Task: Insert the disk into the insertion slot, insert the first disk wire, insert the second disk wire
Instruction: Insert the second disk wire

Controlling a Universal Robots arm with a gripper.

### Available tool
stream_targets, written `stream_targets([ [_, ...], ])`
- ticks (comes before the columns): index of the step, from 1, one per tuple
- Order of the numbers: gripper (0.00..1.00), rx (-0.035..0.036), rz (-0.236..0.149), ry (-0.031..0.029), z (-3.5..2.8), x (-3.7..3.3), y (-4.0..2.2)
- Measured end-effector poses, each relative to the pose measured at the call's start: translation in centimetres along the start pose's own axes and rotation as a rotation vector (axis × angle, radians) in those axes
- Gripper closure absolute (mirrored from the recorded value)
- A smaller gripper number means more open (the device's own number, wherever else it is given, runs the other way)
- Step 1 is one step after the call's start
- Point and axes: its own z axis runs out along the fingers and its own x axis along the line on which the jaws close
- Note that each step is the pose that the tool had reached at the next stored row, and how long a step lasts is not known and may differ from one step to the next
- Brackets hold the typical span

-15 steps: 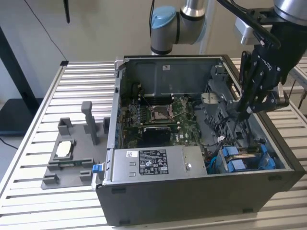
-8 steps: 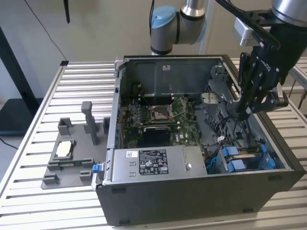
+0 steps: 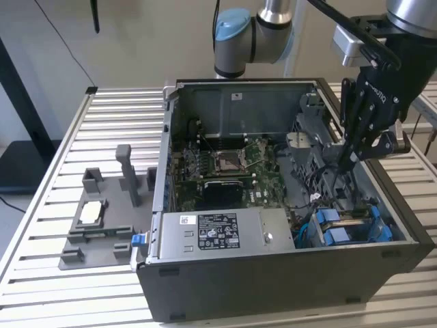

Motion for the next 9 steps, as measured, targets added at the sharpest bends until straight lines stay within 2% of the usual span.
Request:
stream_targets([
  [4, 0.84, -0.0003, -0.006, 0.0056, 0.20, 0.07, 0.01],
  [9, 0.84, -0.0008, -0.012, 0.0177, 0.50, 0.23, 0.01],
])
